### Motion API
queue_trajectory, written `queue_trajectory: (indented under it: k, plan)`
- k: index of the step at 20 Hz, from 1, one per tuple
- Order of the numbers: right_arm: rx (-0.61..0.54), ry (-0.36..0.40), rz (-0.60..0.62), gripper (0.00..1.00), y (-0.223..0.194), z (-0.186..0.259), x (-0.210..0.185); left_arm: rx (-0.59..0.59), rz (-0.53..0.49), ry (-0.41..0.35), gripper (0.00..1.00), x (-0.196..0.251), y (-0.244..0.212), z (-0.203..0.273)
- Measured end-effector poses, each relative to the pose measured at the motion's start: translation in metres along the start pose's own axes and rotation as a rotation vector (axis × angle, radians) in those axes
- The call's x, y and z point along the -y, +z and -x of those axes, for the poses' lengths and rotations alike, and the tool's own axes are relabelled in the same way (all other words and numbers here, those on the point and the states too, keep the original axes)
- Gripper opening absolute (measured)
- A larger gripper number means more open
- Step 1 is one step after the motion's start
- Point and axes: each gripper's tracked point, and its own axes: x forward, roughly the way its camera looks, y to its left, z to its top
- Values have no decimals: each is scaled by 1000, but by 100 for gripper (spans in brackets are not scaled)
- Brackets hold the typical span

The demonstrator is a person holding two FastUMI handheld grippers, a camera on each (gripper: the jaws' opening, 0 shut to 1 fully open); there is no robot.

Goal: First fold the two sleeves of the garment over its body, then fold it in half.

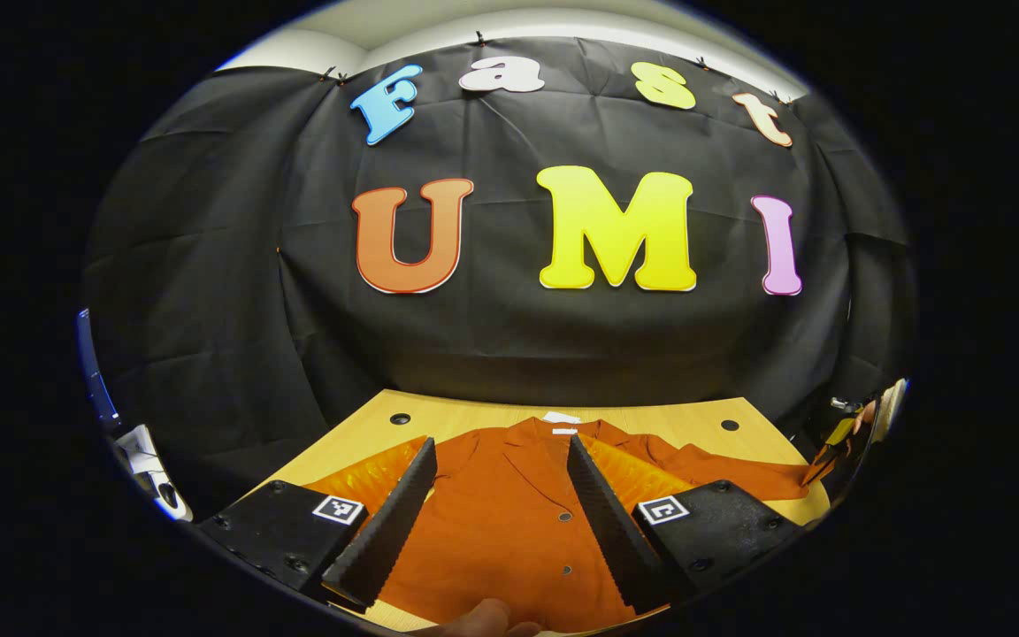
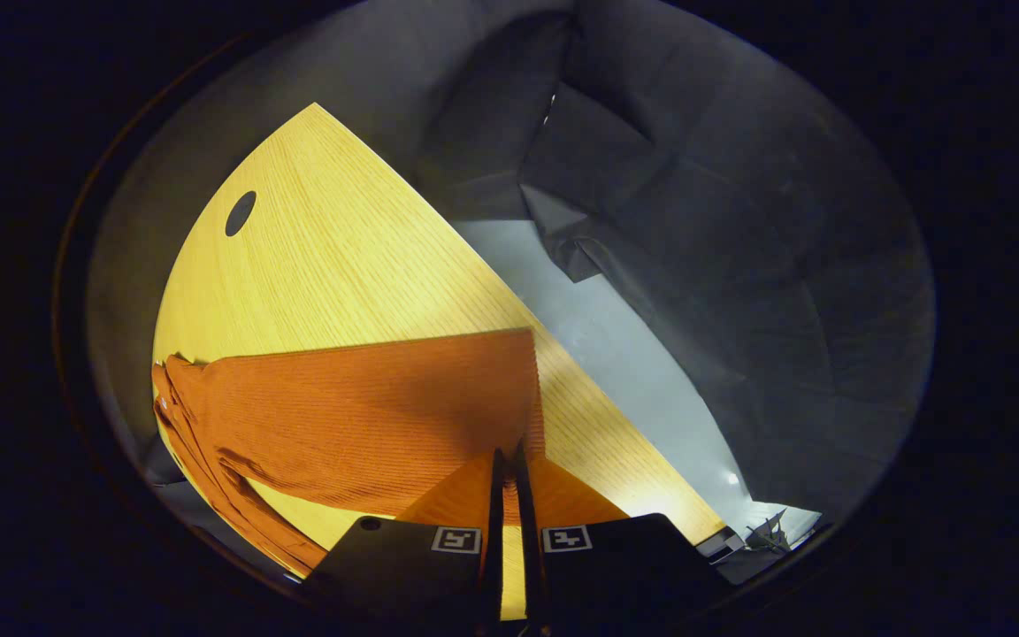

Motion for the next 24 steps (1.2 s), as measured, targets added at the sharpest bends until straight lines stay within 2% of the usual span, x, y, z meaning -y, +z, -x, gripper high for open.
queue_trajectory:
  k: [1,3,5,7,9,14,17,19,21,22,24]
  plan:
    - [1,2,15,9,-1,0,0,0,-6,-7,96,3,0,0]
    - [-5,21,28,11,-2,1,-3,-2,-13,-15,96,7,0,0]
    - [1,20,40,28,0,-1,-1,-4,-20,-18,96,8,-1,0]
    - [3,15,45,25,1,1,-1,-8,-22,-17,96,9,-2,-1]
    - [15,-23,42,25,4,1,8,-13,-20,-14,96,10,-4,-1]
    - [9,-36,46,28,3,-1,6,-26,-13,-8,96,12,-9,-5]
    - [14,-29,55,26,12,6,1,-22,-14,-13,96,15,-8,-7]
    - [16,-12,69,6,11,1,-3,-11,-17,-15,96,13,-6,-8]
    - [11,30,54,8,3,3,-11,-5,-12,-12,96,7,-6,-8]
    - [0,50,53,0,1,5,-18,-5,-12,-10,96,4,-6,-9]
    - [44,38,78,0,5,16,-23,2,-21,1,96,-5,-4,-12]
